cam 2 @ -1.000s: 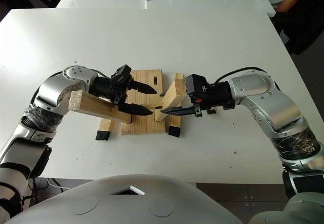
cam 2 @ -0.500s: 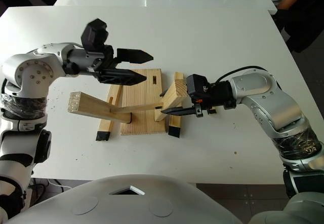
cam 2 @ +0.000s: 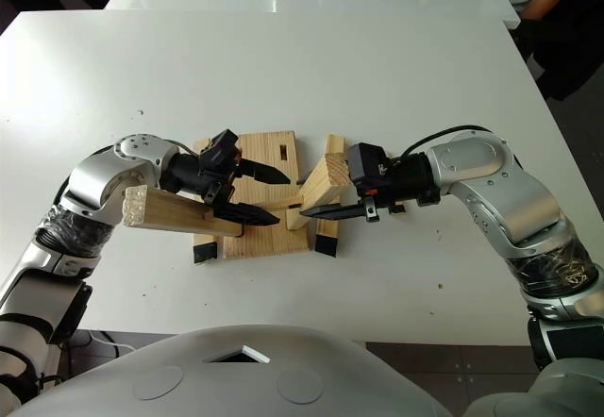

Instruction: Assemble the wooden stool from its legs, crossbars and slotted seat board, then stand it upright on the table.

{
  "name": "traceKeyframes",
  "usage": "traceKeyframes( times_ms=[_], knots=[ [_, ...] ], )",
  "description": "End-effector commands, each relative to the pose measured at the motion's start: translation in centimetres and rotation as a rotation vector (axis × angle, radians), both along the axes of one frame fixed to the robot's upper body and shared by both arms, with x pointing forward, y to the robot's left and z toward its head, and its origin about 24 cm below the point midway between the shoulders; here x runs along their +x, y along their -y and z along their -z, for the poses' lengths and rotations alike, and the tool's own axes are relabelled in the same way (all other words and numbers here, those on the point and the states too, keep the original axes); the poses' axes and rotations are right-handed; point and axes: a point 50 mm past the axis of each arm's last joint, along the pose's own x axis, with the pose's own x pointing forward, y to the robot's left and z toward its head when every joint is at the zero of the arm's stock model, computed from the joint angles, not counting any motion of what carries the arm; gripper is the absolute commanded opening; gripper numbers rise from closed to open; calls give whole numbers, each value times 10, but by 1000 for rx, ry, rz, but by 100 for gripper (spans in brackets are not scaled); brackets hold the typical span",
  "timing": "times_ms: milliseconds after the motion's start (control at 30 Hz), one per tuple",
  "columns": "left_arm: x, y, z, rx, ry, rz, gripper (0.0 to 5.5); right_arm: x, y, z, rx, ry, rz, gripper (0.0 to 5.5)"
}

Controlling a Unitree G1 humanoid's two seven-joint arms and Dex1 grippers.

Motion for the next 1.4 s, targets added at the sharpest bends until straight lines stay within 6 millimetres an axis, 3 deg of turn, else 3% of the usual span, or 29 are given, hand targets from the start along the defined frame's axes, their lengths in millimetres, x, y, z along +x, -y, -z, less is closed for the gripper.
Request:
traceKeyframes(
  times_ms=[33, 133, 267, 400, 533, 733, 800, 867, 1033, 1133, 1400],
  knots=[
    [10, -11, 24, 122, -92, -156, 434, -6, 18, 33, -231, -114, 49, 203],
    [27, -9, -8, 0, -58, -206, 434, -7, 17, 33, -223, -111, 55, 203],
    [48, -11, -73, -224, 22, -330, 434, -8, 16, 33, -212, -108, 68, 203],
    [60, -26, -109, -237, 186, -527, 434, -10, 17, 30, -201, -106, 83, 203],
    [42, -68, -92, 58, 410, -635, 434, -14, 22, 24, -191, -97, 119, 203],
    [-16, -140, -49, 508, 477, -456, 434, -26, 33, 21, -190, -100, 187, 203],
    [-32, -150, -44, 573, 471, -354, 434, -29, 35, 21, -189, -100, 205, 203],
    [-37, -141, -45, 539, 480, -289, 434, -31, 36, 21, -187, -98, 218, 203],
    [-35, -81, -58, 279, 488, -213, 434, -27, 25, 19, -172, -84, 181, 203],
    [-35, -57, -63, 205, 482, -154, 434, -24, 19, 18, -181, -81, 140, 203],
    [-37, -25, -63, 138, 444, -67, 434, -19, 3, 27, -196, -77, 76, 203]
  ],
)
